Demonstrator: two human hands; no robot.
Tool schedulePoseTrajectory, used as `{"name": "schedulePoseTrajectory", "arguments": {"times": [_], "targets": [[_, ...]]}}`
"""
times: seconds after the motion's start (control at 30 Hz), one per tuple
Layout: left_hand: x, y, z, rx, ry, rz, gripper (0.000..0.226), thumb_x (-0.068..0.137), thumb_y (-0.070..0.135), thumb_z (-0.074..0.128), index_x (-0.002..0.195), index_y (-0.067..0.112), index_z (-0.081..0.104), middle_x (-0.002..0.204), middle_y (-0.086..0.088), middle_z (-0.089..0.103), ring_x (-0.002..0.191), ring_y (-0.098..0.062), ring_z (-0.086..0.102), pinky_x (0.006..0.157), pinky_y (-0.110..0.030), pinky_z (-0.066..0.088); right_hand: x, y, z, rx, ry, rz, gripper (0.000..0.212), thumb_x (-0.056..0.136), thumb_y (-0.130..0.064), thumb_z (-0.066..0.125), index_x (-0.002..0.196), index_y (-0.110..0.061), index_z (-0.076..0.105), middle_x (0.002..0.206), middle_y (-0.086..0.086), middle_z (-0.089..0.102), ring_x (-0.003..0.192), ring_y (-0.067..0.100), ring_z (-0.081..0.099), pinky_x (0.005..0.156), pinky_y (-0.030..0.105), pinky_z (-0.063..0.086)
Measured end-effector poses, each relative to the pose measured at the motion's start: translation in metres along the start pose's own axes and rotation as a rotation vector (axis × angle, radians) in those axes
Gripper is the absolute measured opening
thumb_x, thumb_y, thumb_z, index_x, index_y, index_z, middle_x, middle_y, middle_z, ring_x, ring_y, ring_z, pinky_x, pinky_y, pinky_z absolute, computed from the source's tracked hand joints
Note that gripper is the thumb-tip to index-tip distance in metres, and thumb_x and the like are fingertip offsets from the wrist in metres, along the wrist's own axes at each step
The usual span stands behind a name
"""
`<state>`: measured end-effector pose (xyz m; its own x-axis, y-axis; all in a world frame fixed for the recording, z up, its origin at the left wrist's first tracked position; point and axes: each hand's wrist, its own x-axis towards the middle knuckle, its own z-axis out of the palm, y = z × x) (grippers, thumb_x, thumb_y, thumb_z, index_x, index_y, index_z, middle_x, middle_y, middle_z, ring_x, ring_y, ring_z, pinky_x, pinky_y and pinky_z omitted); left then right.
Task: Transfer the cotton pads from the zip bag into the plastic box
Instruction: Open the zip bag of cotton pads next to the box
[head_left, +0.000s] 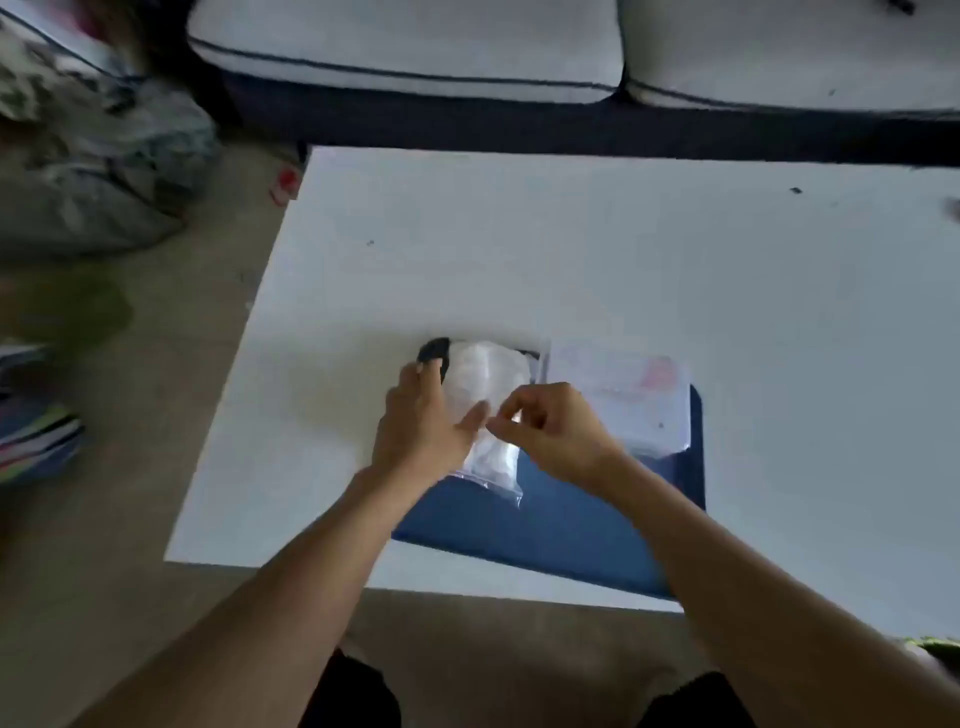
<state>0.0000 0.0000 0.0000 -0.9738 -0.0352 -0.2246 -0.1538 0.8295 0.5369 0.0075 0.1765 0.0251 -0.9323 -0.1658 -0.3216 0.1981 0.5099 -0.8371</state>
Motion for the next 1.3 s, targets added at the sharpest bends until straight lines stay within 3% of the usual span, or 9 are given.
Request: {"name": "schedulePoseTrajectory", "arguments": {"times": [0.23, 0.4, 0.53, 0.7, 0.8, 0.97, 1.03, 1.2, 1.3], "targets": [[-0.011, -0.057, 0.042, -0.347, -0.004, 0.11, 0.065, 0.075, 0.071, 0.068, 0.127, 0.036, 0.051, 0.112, 0.018, 0.067, 0.099, -0.002, 0.066, 0.087, -0.031, 0.057, 0.007, 0.063, 0.057, -0.045, 0.106, -0.3, 0.021, 0.08, -0.032, 0.08, 0.07, -0.02, 0.065, 0.053, -0.007, 0.047, 0.049, 0.006, 0.038, 0.05, 0.02, 0.034], [-0.029, -0.057, 0.032, -0.519, -0.013, -0.073, 0.061, 0.068, 0.039, 0.09, 0.12, 0.022, 0.064, 0.097, 0.005, 0.074, 0.074, -0.011, 0.07, 0.068, -0.034, 0.062, -0.023, 0.057, 0.064, -0.306, 0.09, -0.323, 0.039, 0.071, -0.026, 0.085, 0.106, -0.025, 0.067, 0.095, -0.004, 0.061, 0.083, 0.01, 0.057, 0.074, 0.023, 0.046], [-0.052, -0.038, 0.023, -0.613, 0.057, -0.152, 0.045, 0.077, 0.045, 0.085, 0.108, 0.016, 0.069, 0.095, 0.003, 0.072, 0.069, -0.017, 0.07, 0.072, -0.043, 0.064, -0.057, 0.037, 0.059, -0.518, 0.171, -0.344, 0.042, 0.078, -0.023, 0.082, 0.116, -0.024, 0.065, 0.12, -0.004, 0.055, 0.11, 0.015, 0.051, 0.086, 0.031, 0.048], [-0.057, -0.013, 0.001, -0.672, 0.144, -0.17, 0.037, 0.078, 0.044, 0.082, 0.087, 0.01, 0.073, 0.074, -0.004, 0.069, 0.05, -0.018, 0.059, 0.061, -0.03, 0.053, -0.071, 0.023, 0.04, -0.592, 0.333, -0.35, 0.027, 0.089, -0.026, 0.071, 0.115, -0.025, 0.069, 0.117, -0.001, 0.062, 0.11, 0.022, 0.055, 0.088, 0.038, 0.049], [-0.056, 0.001, 0.002, -0.625, 0.217, -0.097, 0.032, 0.079, 0.042, 0.082, 0.08, 0.012, 0.071, 0.071, -0.001, 0.069, 0.059, -0.02, 0.063, 0.062, -0.027, 0.05, -0.066, 0.02, 0.036, -0.598, 0.357, -0.334, 0.011, 0.091, -0.024, 0.066, 0.1, -0.024, 0.073, 0.1, 0.001, 0.069, 0.092, 0.025, 0.063, 0.078, 0.038, 0.052], [-0.046, 0.019, -0.004, -0.698, 0.346, 0.008, 0.03, 0.086, 0.04, 0.075, 0.105, 0.017, 0.072, 0.096, 0.01, 0.07, 0.088, -0.009, 0.067, 0.083, -0.026, 0.054, -0.042, 0.005, 0.026, -0.143, 0.376, -0.239, 0.013, 0.091, -0.017, 0.065, 0.078, -0.016, 0.07, 0.072, -0.004, 0.069, 0.063, 0.011, 0.061, 0.056, 0.02, 0.049], [-0.041, 0.02, -0.004, -0.703, 0.384, 0.041, 0.036, 0.086, 0.035, 0.077, 0.117, 0.02, 0.066, 0.105, 0.012, 0.066, 0.091, -0.001, 0.066, 0.087, -0.026, 0.053, -0.031, 0.002, 0.021, 0.094, 0.358, -0.197, 0.016, 0.091, -0.012, 0.065, 0.078, -0.006, 0.071, 0.07, 0.006, 0.07, 0.06, 0.014, 0.059, 0.059, 0.029, 0.054], [-0.018, 0.027, -0.001, -0.641, 0.321, 0.158, 0.007, 0.086, 0.02, 0.077, 0.09, 0.019, 0.071, 0.096, 0.007, 0.075, 0.09, -0.012, 0.072, 0.083, -0.038, 0.059, -0.013, -0.004, 0.012, 0.534, 0.189, -0.061, 0.02, 0.096, -0.006, 0.061, 0.088, 0.011, 0.069, 0.079, 0.018, 0.069, 0.074, 0.024, 0.066, 0.083, 0.04, 0.059], [-0.004, 0.029, -0.005, -0.531, 0.258, 0.2, 0.001, 0.088, 0.021, 0.075, 0.087, 0.021, 0.075, 0.096, 0.008, 0.074, 0.087, -0.009, 0.072, 0.081, -0.03, 0.059, -0.007, -0.001, 0.003, 0.643, 0.124, -0.026, 0.022, 0.095, -0.011, 0.065, 0.093, 0.01, 0.071, 0.085, 0.02, 0.071, 0.078, 0.026, 0.069, 0.079, 0.035, 0.062]]}}
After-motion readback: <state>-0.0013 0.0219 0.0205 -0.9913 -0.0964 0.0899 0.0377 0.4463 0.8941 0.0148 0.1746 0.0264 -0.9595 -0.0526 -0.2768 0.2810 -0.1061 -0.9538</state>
